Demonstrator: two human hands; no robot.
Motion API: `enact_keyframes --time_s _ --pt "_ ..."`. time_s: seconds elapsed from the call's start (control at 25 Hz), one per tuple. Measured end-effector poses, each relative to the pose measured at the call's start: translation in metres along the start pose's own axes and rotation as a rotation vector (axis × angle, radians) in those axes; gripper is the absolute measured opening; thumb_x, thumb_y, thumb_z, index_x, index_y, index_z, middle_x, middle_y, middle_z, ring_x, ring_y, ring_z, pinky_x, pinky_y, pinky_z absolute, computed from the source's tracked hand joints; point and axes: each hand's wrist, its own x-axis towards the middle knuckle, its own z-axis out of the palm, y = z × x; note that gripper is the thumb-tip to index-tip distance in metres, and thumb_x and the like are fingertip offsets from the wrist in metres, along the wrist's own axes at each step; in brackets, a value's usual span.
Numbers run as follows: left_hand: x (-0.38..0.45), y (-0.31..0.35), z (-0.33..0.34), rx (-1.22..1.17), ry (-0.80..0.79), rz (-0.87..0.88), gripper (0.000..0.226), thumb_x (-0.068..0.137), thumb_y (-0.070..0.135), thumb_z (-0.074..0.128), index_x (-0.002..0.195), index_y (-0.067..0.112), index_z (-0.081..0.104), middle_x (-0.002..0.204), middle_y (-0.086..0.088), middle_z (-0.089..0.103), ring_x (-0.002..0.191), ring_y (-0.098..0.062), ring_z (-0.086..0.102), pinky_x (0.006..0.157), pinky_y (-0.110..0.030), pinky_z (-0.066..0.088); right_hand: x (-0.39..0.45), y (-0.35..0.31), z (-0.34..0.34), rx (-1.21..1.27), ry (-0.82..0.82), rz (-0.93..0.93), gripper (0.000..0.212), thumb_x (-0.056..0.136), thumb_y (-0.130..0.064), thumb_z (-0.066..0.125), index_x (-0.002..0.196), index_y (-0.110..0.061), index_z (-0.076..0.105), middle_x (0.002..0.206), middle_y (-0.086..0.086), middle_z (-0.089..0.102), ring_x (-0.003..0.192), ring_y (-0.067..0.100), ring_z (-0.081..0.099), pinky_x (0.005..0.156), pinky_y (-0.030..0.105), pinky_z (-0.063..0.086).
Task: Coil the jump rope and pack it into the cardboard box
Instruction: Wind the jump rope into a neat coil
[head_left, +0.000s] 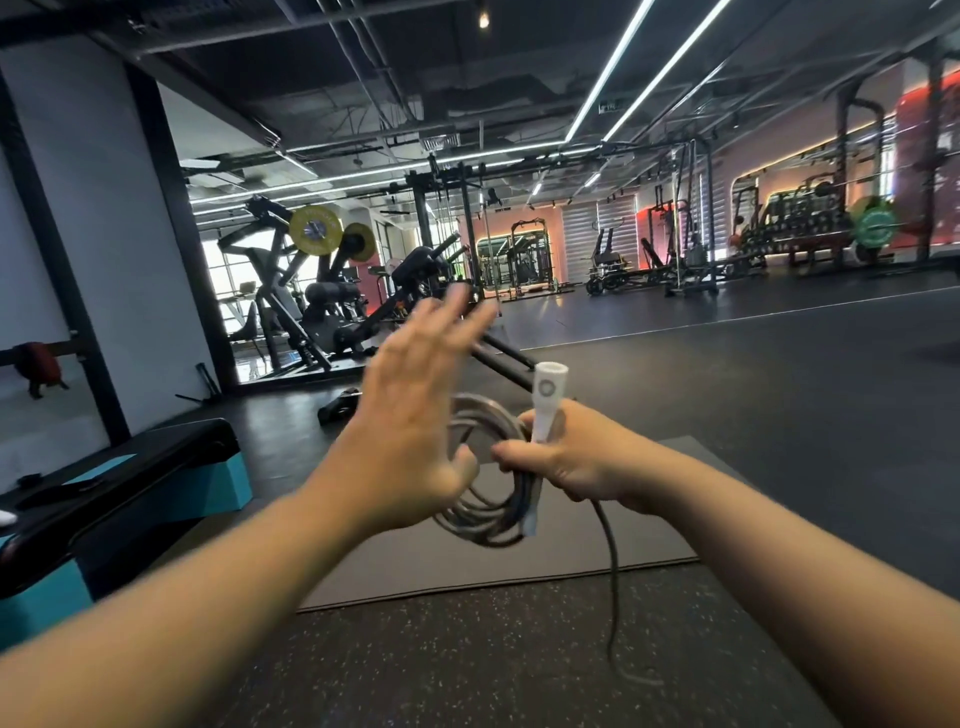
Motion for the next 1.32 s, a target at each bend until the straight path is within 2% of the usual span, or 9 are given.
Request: enact_keyframes --time_s 0.12,0.2,0.28,0.4,0.56,0.88,1.04,1.2,1.32 --pt "0.017 0.010 -0.008 0.454 -0.165 0.579 0.103 0.076 0.035 0.058 0.163 0.020 0.004 0.172 -0.007 0.000 0.157 -0.030 -0.008 0.123 -0.059 0.000 -0.001 -0.012 0.006 -0.395 -0.200 0.025 0.035 0.096 -0.034 0.061 0.123 -0.013 0.066 0.114 0.012 0.067 0.103 0.017 0.061 0.089 0.034 0.051" --pt "0.022 0.017 -0.005 0.518 -0.250 0.650 0.098 0.079 0.030 0.059 0.163 0.013 0.010 0.169 -0.010 0.022 0.157 -0.029 0.006 0.124 -0.056 0.001 -0.005 -0.023 0.013 -0.601 -0.273 0.026 0.044 0.099 -0.031 0.056 0.140 -0.013 0.055 0.138 0.015 0.056 0.123 0.029 0.053 0.102 0.041 0.047" --pt "0.020 0.019 0.000 0.528 -0.353 0.477 0.099 0.081 0.028 0.063 0.162 0.011 0.008 0.153 -0.007 0.048 0.147 -0.026 0.035 0.120 -0.046 0.022 -0.006 -0.027 0.011 -0.446 -0.221 0.012 0.011 0.092 -0.023 0.066 0.102 -0.024 0.065 0.102 0.006 0.065 0.090 0.021 0.061 0.074 0.032 0.052" --pt "0.014 0.017 0.009 0.468 -0.432 0.166 0.075 0.088 0.034 0.057 0.155 0.020 0.026 0.113 -0.001 0.067 0.108 -0.025 0.063 0.078 -0.035 0.043 -0.002 -0.021 0.008 -0.361 -0.184 0.013 0.019 0.078 -0.018 0.073 0.071 -0.026 0.057 0.068 -0.003 0.059 0.062 0.013 0.052 0.059 0.029 0.043" --pt "0.008 0.010 0.012 0.274 -0.596 0.005 0.018 0.093 0.038 0.053 0.106 0.026 0.051 0.083 0.006 0.051 0.087 -0.024 0.059 0.068 -0.034 0.043 -0.003 -0.015 0.013 -0.373 -0.185 0.020 0.016 0.075 -0.029 0.075 0.066 -0.022 0.064 0.060 -0.003 0.060 0.053 0.013 0.050 0.056 0.031 0.041" --pt "-0.008 -0.029 -0.002 0.019 -0.685 -0.278 0.030 0.095 0.055 0.056 0.087 0.027 0.051 0.076 0.009 0.055 0.070 -0.014 0.054 0.063 -0.033 0.040 -0.010 0.008 -0.022 0.063 -0.080 0.134 0.075 0.081 -0.081 0.054 0.083 -0.009 0.076 0.061 -0.001 0.042 0.054 0.019 0.039 0.053 0.031 0.043" --pt "-0.022 -0.034 0.001 -0.474 -0.384 -0.564 0.033 0.097 0.040 0.061 0.070 0.020 0.064 0.058 0.012 0.067 0.046 0.000 0.048 0.053 -0.025 0.036 -0.015 0.032 -0.018 0.483 -0.034 0.199 0.080 0.069 -0.090 0.054 0.089 -0.013 0.064 0.063 -0.002 0.035 0.048 0.014 0.029 0.055 0.034 0.046" --pt "-0.016 -0.010 0.014 -0.867 -0.082 -0.884 0.026 0.100 0.033 0.059 0.083 0.015 0.068 0.077 0.000 0.079 0.063 -0.019 0.047 0.058 -0.031 0.039 -0.015 0.033 0.027 0.702 -0.040 0.129 0.101 0.056 -0.086 0.071 0.120 -0.009 0.060 0.089 0.008 0.043 0.053 0.008 0.025 0.045 0.022 0.024" --pt "-0.011 0.004 0.036 -0.937 0.041 -0.993 0.026 0.099 0.035 0.058 0.088 0.016 0.071 0.076 0.003 0.077 0.064 -0.012 0.063 0.066 -0.031 0.047 -0.009 0.018 0.055 0.798 0.111 0.040 0.078 0.065 -0.072 0.078 0.119 -0.017 0.066 0.095 0.007 0.064 0.049 0.007 0.027 0.044 0.023 0.021"
